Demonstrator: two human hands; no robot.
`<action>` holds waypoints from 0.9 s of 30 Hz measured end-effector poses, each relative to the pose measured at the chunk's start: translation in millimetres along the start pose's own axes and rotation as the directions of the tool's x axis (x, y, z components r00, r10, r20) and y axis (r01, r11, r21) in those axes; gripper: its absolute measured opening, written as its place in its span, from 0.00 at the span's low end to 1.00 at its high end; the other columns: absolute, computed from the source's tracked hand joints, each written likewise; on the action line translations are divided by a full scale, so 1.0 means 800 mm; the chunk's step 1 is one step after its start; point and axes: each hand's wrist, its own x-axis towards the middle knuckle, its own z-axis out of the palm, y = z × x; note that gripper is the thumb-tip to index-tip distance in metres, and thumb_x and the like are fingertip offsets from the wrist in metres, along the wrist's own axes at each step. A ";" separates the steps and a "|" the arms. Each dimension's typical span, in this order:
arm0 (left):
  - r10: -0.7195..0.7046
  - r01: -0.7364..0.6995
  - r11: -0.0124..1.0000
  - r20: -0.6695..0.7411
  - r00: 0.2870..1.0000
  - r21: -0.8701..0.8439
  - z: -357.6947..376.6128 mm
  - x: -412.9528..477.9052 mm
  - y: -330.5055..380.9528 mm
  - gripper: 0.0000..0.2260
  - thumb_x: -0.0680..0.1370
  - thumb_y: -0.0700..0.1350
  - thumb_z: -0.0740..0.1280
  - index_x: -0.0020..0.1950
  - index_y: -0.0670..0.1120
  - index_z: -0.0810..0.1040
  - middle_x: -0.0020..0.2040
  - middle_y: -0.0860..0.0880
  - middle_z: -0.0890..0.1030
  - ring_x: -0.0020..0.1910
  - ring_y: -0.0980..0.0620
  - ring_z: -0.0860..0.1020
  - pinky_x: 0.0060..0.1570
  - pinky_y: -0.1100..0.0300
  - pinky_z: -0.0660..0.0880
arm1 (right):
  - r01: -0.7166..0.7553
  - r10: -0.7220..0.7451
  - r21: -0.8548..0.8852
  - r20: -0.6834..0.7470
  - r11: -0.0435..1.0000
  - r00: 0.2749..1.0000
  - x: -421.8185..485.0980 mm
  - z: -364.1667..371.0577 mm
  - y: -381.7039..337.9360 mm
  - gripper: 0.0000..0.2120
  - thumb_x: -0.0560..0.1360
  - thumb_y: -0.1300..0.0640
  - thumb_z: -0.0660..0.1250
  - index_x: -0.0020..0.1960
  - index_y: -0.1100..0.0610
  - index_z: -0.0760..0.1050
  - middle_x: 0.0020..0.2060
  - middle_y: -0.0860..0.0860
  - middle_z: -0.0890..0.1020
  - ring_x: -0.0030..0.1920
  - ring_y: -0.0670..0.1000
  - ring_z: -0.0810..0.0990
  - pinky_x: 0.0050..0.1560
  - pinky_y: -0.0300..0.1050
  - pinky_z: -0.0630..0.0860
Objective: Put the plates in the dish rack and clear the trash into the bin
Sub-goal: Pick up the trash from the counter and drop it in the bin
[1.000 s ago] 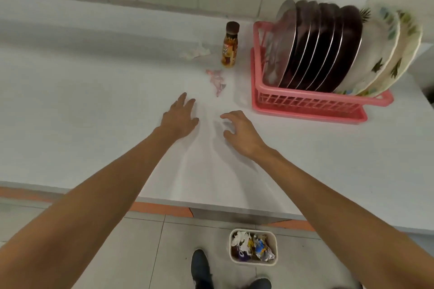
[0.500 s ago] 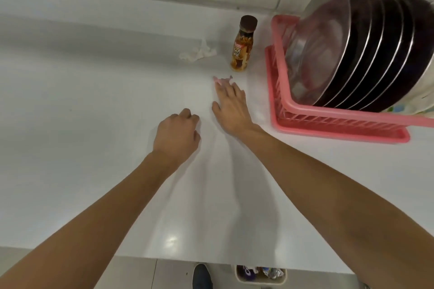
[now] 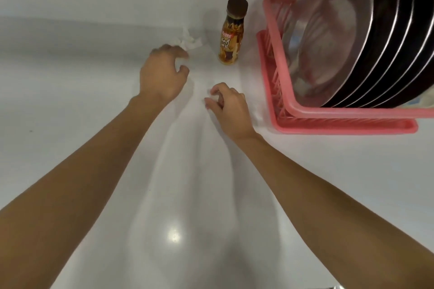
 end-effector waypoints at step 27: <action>-0.210 0.069 0.808 -0.178 0.961 -0.585 0.071 -0.106 0.033 0.10 0.76 0.39 0.56 0.40 0.38 0.75 0.37 0.43 0.76 0.37 0.51 0.72 0.40 0.57 0.69 | -0.156 0.194 0.288 -0.110 0.945 0.975 -0.008 -0.020 -0.020 0.20 0.81 0.50 0.60 0.38 0.63 0.77 0.30 0.56 0.78 0.31 0.51 0.74 0.37 0.47 0.71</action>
